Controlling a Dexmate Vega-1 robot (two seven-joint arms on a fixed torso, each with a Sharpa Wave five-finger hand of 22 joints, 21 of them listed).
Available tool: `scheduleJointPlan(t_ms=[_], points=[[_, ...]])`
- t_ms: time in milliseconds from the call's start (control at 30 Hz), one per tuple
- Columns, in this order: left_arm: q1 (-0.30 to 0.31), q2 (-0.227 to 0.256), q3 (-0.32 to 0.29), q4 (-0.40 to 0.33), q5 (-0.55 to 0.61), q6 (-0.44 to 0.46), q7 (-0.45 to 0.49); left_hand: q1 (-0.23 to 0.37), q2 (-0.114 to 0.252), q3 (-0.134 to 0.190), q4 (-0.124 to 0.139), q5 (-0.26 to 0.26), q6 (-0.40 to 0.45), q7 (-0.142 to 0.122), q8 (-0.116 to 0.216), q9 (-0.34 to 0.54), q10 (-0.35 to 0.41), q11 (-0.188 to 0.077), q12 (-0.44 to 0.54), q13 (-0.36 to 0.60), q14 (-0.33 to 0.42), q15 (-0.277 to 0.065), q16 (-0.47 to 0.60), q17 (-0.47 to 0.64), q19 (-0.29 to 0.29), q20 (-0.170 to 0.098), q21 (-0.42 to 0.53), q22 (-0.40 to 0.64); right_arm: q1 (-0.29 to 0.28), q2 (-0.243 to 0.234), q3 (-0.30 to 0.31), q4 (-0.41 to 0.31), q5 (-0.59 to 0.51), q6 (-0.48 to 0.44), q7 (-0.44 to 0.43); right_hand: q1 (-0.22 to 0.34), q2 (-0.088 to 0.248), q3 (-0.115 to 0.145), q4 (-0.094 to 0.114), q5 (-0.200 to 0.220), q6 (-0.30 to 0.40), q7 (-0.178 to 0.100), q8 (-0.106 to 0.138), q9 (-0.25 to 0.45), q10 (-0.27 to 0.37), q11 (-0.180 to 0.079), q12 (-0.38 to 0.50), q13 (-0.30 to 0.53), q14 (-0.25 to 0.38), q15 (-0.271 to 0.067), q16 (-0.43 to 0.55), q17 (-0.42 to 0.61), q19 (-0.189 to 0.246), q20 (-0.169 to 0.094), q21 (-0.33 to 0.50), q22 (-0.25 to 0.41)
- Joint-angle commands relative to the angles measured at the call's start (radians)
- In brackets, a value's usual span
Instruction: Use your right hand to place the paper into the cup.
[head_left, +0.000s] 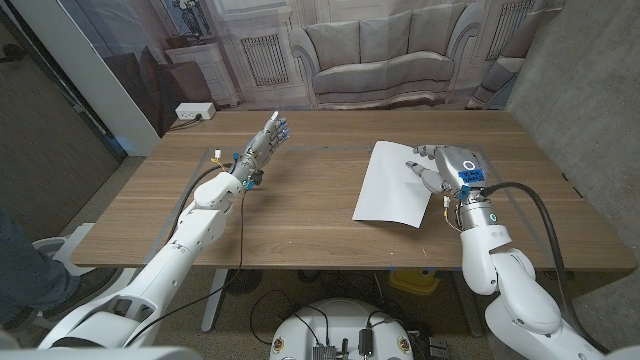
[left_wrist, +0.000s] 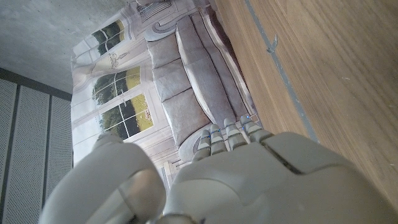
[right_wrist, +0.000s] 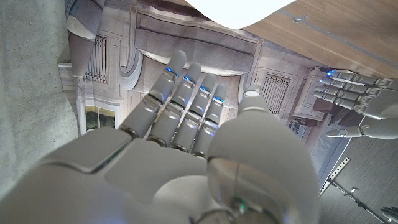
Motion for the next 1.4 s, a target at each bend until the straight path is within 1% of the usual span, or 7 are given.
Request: scheduleJointPlan(t_ms=[33, 100, 333, 500, 967, 1233, 1400], points=[[-0.005, 0.002, 0.003, 0.007, -0.003, -0.001, -0.011, 0.002, 0.007, -0.006, 0.003, -0.004, 0.008, 0.002, 0.008, 0.002, -0.002, -0.006, 0.000, 0.002, -0.008, 0.003, -0.002, 0.005, -0.008, -0.045, 0.004, 0.005, -0.004, 0.003, 0.005, -0.031, -0.012, -0.007, 0.000, -0.011, -0.003, -0.005, 0.005, 0.005, -0.004, -0.001, -0.001, 0.002, -0.011, 0.000, -0.003, 0.004, -0.013, -0.086, -0.005, -0.001, -0.008, -0.113, -0.005, -0.001], [-0.006, 0.002, 0.004, 0.010, -0.003, -0.001, -0.014, 0.002, 0.007, -0.007, 0.003, -0.004, 0.009, 0.002, 0.008, 0.002, -0.002, -0.005, 0.000, 0.002, -0.008, 0.003, -0.002, 0.005, -0.008, -0.046, 0.004, 0.005, -0.006, 0.004, 0.006, -0.037, -0.014, -0.007, 0.002, -0.016, -0.005, -0.008, 0.007, 0.005, -0.006, -0.001, 0.000, 0.002, -0.013, -0.003, -0.003, 0.004, -0.020, -0.085, -0.006, -0.002, -0.012, -0.113, -0.006, -0.002], [-0.013, -0.002, 0.003, 0.023, -0.005, -0.010, -0.026, 0.002, 0.008, -0.008, 0.003, -0.005, 0.009, 0.002, 0.008, 0.002, -0.003, -0.005, -0.001, 0.002, -0.007, 0.001, -0.002, 0.005, -0.007, -0.047, 0.005, 0.005, -0.011, 0.007, 0.013, -0.053, -0.019, -0.008, 0.002, -0.031, -0.009, -0.016, 0.013, 0.005, -0.011, 0.001, 0.000, 0.001, -0.015, 0.004, -0.002, 0.004, -0.037, -0.084, -0.008, -0.003, -0.018, -0.111, -0.010, -0.005], [-0.016, -0.004, 0.002, 0.027, -0.005, -0.013, -0.031, 0.002, 0.008, -0.008, 0.003, -0.005, 0.010, 0.001, 0.008, 0.002, -0.002, -0.007, 0.000, 0.002, -0.007, 0.002, -0.002, 0.005, -0.007, -0.047, 0.005, 0.005, -0.012, 0.007, 0.024, -0.069, -0.019, -0.007, 0.005, -0.038, -0.011, -0.019, 0.015, 0.006, -0.011, 0.000, 0.001, 0.001, -0.016, 0.002, -0.001, 0.004, -0.041, -0.084, -0.007, -0.003, -0.019, -0.111, -0.011, -0.006], [-0.013, 0.005, -0.002, 0.013, -0.005, -0.005, -0.035, 0.003, 0.009, -0.011, 0.003, -0.005, 0.014, 0.004, 0.009, 0.002, 0.002, -0.005, 0.001, 0.002, -0.005, 0.001, -0.001, 0.004, -0.003, -0.051, 0.006, 0.005, -0.008, 0.012, 0.067, -0.115, 0.080, 0.010, -0.005, -0.049, -0.010, -0.024, 0.020, 0.008, -0.016, 0.002, 0.002, 0.001, -0.022, 0.001, -0.001, 0.003, -0.047, -0.086, -0.004, -0.003, -0.021, -0.109, -0.012, -0.009], [-0.003, 0.017, -0.004, -0.006, -0.008, -0.003, -0.038, 0.004, 0.010, -0.012, 0.003, -0.005, 0.015, 0.004, 0.009, 0.002, 0.004, -0.003, 0.002, 0.002, -0.003, 0.001, 0.000, 0.004, 0.004, -0.055, 0.009, 0.006, -0.017, 0.008, 0.064, -0.131, 0.081, -0.005, -0.028, -0.050, -0.012, -0.026, 0.019, 0.009, -0.016, 0.008, 0.003, 0.001, -0.021, 0.014, 0.001, 0.003, -0.058, -0.085, -0.005, -0.005, -0.026, -0.109, -0.016, -0.012], [0.007, 0.024, -0.006, -0.016, -0.015, 0.003, -0.036, 0.004, 0.010, -0.013, 0.003, -0.004, 0.016, 0.006, 0.010, 0.002, 0.004, -0.002, 0.002, 0.002, 0.001, 0.002, 0.001, 0.005, 0.010, -0.057, 0.011, 0.006, -0.016, 0.004, 0.059, -0.141, 0.081, -0.019, -0.012, -0.051, -0.014, -0.028, 0.018, 0.010, -0.017, 0.007, 0.004, 0.000, -0.022, 0.016, 0.002, 0.003, -0.070, -0.084, -0.008, -0.006, -0.033, -0.106, -0.019, -0.014]])
